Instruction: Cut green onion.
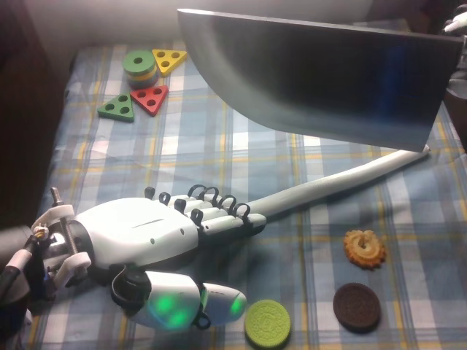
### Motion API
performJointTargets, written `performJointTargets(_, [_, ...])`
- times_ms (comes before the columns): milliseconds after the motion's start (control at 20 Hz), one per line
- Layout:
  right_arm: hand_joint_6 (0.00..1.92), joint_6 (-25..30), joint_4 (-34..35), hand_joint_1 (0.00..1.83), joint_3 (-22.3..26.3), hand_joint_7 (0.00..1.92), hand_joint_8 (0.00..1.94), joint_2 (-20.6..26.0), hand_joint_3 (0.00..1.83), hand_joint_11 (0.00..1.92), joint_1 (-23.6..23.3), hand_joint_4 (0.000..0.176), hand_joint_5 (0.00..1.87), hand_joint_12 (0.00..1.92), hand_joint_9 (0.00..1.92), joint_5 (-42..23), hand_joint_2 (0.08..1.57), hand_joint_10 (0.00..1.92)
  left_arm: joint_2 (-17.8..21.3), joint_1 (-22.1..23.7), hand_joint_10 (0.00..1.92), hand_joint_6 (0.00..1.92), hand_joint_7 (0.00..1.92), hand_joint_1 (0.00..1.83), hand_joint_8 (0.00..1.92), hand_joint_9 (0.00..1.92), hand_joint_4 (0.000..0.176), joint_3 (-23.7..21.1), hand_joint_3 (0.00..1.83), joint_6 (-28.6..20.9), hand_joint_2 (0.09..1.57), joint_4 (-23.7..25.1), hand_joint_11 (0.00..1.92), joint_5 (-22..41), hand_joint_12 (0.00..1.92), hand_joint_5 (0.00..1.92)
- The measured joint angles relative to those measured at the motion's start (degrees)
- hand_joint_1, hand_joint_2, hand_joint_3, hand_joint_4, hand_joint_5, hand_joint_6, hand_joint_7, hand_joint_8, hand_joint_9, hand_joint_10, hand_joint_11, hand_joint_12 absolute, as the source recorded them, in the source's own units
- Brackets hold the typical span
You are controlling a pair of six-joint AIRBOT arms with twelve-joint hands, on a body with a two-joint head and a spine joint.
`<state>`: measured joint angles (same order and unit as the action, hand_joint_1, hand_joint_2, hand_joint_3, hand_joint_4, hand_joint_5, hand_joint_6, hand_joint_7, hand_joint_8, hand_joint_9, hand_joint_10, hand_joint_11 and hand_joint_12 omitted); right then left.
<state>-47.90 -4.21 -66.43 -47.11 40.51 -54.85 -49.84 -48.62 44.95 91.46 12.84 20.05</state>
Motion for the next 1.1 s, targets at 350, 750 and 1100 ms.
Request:
performJointTargets(350, [1.92, 3.56, -7.39, 0.66, 0.76, 1.36, 1.94, 0.13, 0.0, 1.48, 0.0, 0.06, 1.09, 1.92, 1.48, 3.72, 1.42, 1.92, 0.0, 0.0, 0.0, 0.0, 0.0, 0.0, 0.0, 0.0, 0.0, -0.02, 0.0, 0.0, 1.24, -0.59, 0.0, 0.07, 0.0, 0.0])
performJointTargets(750, [1.92, 5.27, -6.95, 0.62, 1.09, 1.39, 1.94, -0.68, 0.0, 1.53, 0.44, 0.045, 1.15, 1.92, 1.51, 4.42, 1.46, 1.92, 0.85, -0.07, 0.0, 0.0, 0.0, 0.0, 0.0, 0.0, 0.0, -0.61, 0.0, -0.07, 1.24, -3.67, 0.0, 1.18, 0.0, 0.0])
performJointTargets(1100, [1.92, 3.06, -1.42, 0.71, -1.27, 1.03, 1.94, -1.14, 0.0, 1.17, -0.13, 0.0, 0.83, 1.92, 1.15, 0.17, 1.43, 1.92, 5.16, -2.45, 0.0, 0.0, 0.0, 0.0, 0.0, 0.0, 0.0, -2.67, 0.0, -0.11, 1.25, -12.28, 0.0, 11.93, 0.0, 0.0])
